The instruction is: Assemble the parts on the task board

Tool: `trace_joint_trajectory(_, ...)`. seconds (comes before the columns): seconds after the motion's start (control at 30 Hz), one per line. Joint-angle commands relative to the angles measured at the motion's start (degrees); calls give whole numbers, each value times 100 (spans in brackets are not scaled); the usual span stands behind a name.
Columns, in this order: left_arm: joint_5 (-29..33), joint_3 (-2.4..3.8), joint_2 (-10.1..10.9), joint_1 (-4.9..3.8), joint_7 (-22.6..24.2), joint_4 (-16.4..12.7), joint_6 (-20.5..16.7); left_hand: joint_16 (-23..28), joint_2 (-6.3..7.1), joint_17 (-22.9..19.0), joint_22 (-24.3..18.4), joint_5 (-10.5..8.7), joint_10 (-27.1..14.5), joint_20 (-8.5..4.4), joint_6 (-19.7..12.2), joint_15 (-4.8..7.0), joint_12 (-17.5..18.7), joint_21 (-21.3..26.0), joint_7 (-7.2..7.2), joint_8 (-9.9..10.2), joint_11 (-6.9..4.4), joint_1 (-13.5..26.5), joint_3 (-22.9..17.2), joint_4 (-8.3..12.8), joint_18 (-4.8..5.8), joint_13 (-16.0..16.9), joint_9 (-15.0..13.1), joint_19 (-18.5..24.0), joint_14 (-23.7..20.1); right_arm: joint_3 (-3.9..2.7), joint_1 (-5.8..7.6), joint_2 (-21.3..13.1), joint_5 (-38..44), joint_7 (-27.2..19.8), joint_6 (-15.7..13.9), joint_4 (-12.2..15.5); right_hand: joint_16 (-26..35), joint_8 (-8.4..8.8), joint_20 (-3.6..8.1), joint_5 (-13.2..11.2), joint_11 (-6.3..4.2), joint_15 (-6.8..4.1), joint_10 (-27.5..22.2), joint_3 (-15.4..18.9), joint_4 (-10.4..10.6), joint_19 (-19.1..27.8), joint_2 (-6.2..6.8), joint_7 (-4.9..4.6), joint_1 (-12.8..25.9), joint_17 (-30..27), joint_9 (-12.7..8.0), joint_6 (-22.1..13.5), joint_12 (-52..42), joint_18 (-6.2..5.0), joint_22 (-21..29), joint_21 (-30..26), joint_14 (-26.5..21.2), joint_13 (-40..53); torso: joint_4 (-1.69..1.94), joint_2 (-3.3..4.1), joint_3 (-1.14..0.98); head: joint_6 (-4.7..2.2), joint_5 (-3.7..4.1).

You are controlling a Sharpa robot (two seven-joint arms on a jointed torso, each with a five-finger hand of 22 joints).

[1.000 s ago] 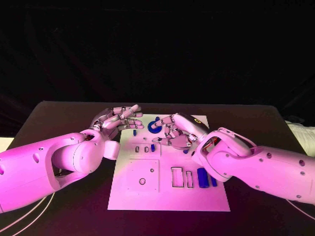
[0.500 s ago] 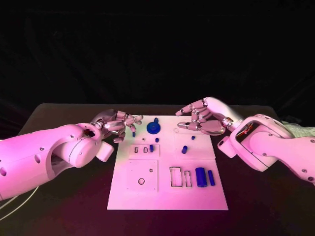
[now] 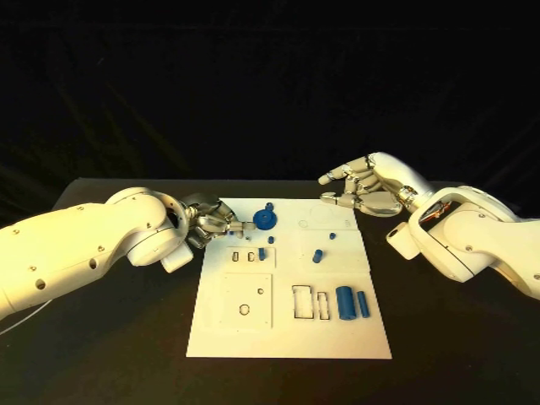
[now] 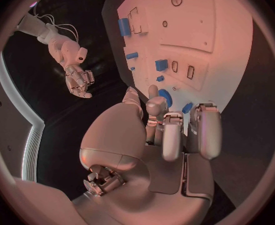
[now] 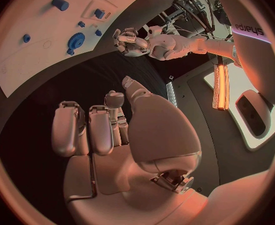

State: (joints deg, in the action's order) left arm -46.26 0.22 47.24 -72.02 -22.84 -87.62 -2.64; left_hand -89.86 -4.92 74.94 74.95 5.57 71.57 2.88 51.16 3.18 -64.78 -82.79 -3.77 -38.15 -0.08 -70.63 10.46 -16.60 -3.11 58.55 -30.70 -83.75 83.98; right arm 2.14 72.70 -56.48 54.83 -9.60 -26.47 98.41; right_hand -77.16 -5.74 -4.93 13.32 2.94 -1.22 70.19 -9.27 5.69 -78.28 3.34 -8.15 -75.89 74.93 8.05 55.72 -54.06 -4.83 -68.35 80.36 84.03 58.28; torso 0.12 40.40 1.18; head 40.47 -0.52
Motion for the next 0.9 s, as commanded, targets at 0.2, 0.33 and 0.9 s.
trace_joint_trajectory(0.2,-597,-7,-479,-71,-824,402,830,-14,-151,1506,467,-24,367,-21,-116,51,-671,-191,27,-173,-28,219,257,-14,99,794,-240,-172,602,-1,30,77,4,255,133,-66,51,-15,2,47,16,-3,14,7,16,20,-40,-11,21,32,5,33,-3,25,34,5,287,-10,1,-7,-9,14,-17)
trace_joint_trajectory(0.33,-664,-27,-692,-84,-924,572,890,-14,-170,1506,550,-77,431,-31,-119,63,-793,-235,44,-238,-41,287,354,-17,113,945,-324,-204,602,-1,36,115,13,293,152,-104,87,-12,1,66,19,-1,-23,23,26,51,-32,-13,30,-5,3,19,48,14,87,-20,277,-53,3,-6,-2,11,0)
trace_joint_trajectory(0.9,-941,-96,-1158,-88,-999,986,1147,-14,-160,1506,751,-215,542,-55,-92,90,-966,-339,87,-390,-78,442,556,-9,152,1170,-519,-285,602,-1,39,181,220,391,158,-161,207,-8,-3,82,25,4,-148,52,44,134,-22,-18,41,-123,-1,-12,226,-14,227,-90,240,-201,8,-5,0,42,18)
